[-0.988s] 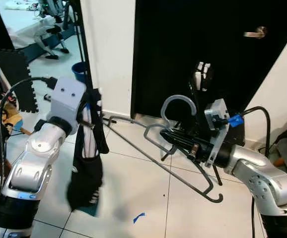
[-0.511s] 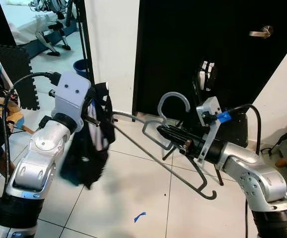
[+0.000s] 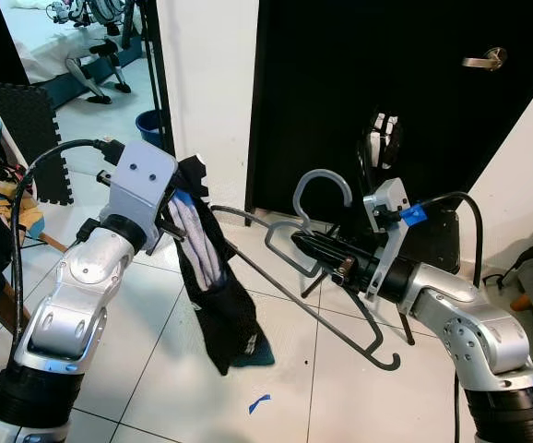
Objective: Hang hanger
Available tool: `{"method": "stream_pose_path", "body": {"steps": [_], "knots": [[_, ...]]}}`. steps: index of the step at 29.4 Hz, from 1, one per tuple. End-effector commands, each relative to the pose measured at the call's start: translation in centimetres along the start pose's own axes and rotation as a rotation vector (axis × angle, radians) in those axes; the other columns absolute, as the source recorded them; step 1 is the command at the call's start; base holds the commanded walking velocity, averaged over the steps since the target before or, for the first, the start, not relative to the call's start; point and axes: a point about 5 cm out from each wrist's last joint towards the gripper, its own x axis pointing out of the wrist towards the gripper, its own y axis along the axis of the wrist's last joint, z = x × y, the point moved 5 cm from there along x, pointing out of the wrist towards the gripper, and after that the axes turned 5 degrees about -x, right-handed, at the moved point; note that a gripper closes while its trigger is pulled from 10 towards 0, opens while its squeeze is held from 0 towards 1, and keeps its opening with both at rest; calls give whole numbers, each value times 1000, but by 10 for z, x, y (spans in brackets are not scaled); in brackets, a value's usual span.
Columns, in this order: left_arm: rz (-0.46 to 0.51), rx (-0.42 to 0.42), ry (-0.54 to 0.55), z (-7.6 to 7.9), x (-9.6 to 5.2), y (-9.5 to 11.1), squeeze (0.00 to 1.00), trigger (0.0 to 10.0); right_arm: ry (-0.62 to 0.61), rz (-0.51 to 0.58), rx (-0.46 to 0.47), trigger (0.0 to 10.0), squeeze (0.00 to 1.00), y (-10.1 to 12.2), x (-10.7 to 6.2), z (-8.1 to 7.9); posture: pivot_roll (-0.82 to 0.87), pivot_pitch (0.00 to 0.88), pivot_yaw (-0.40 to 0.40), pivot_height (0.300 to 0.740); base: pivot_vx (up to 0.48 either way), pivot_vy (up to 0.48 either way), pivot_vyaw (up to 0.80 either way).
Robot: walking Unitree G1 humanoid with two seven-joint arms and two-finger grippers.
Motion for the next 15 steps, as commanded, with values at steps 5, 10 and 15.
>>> {"method": "stream_pose_path", "body": {"steps": [5,10,15], "knots": [[60,-20,-30,9,1,14,0,10000,-76,25,-3,10000,0,3,5,12,-70,77,-28,740,0,0,0],[55,-5,-28,7,0,14,0,10000,-145,5,3,10000,0,-1,4,25,-65,77,-25,740,0,0,0],[31,29,8,-9,-3,10,0,10000,-67,-66,-59,10000,0,-8,-16,24,-62,83,-22,740,0,0,0]]}}
